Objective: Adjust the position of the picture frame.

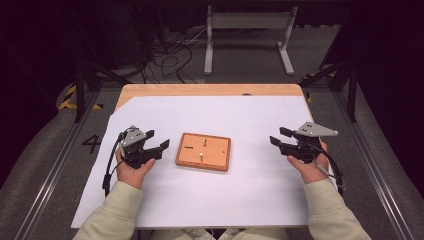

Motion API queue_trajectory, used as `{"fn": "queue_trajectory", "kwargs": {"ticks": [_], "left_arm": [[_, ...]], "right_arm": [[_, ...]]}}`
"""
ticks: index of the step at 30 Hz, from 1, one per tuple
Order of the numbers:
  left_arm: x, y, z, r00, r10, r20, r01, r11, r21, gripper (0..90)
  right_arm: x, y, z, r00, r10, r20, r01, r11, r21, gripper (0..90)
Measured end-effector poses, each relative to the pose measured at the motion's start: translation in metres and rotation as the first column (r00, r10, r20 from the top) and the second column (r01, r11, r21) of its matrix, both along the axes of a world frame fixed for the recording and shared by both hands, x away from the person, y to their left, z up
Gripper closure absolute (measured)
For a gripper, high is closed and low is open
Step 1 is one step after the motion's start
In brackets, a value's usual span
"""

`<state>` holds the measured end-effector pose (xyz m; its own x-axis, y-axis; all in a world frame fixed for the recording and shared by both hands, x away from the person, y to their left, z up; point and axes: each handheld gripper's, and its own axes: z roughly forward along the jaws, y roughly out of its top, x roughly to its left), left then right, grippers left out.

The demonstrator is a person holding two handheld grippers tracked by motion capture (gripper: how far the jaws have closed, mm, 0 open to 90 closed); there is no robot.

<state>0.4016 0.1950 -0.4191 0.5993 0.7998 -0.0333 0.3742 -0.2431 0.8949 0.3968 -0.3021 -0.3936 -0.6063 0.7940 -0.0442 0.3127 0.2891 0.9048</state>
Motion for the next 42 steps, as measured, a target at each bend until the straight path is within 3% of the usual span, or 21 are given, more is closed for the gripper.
{"fn": "queue_trajectory", "kwargs": {"ticks": [6, 15, 22, 25, 32, 36, 42], "left_arm": [[0.001, -0.002, 0.003, 0.9999, 0.003, 0.01, -0.003, 0.9998, 0.019, 37.1], [0.002, 0.0, 0.004, 0.9997, 0.015, 0.018, -0.015, 0.9999, 0.003, 34.3], [0.005, -0.003, 0.002, 0.9997, 0.022, -0.001, -0.022, 0.9997, 0.006, 35.6], [0.008, -0.004, 0.002, 0.9995, 0.031, -0.011, -0.031, 0.9995, 0.005, 42.8], [0.016, -0.011, -0.001, 0.9988, 0.026, -0.04, -0.024, 0.9981, 0.057, 73.2], [0.02, -0.013, -0.002, 0.9977, 0.018, -0.066, -0.015, 0.9987, 0.049, 87.4], [0.027, -0.014, -0.007, 0.9943, 0.017, -0.105, -0.013, 0.9992, 0.039, 89.8]], "right_arm": [[-0.002, 0.0, 0.003, 0.9995, 0.024, 0.02, -0.024, 1.0, -0.009, 51.1], [0.0, -0.003, 0.006, 0.9992, 0.011, 0.038, -0.011, 1.0, 0.015, 48.3], [0.0, -0.007, 0.006, 0.9998, -0.003, 0.018, 0.002, 1.0, 0.02, 48.0], [0.001, -0.007, 0.006, 0.9999, -0.008, 0.007, 0.008, 1.0, 0.008, 47.7], [0.0, -0.007, 0.006, 0.9999, -0.012, 0.0, 0.012, 1.0, 0.002, 47.7], [0.0, -0.008, 0.005, 0.9999, -0.012, -0.005, 0.012, 1.0, 0.0, 47.7], [0.0, -0.009, 0.004, 0.9999, -0.014, -0.01, 0.014, 1.0, -0.004, 47.7]]}}
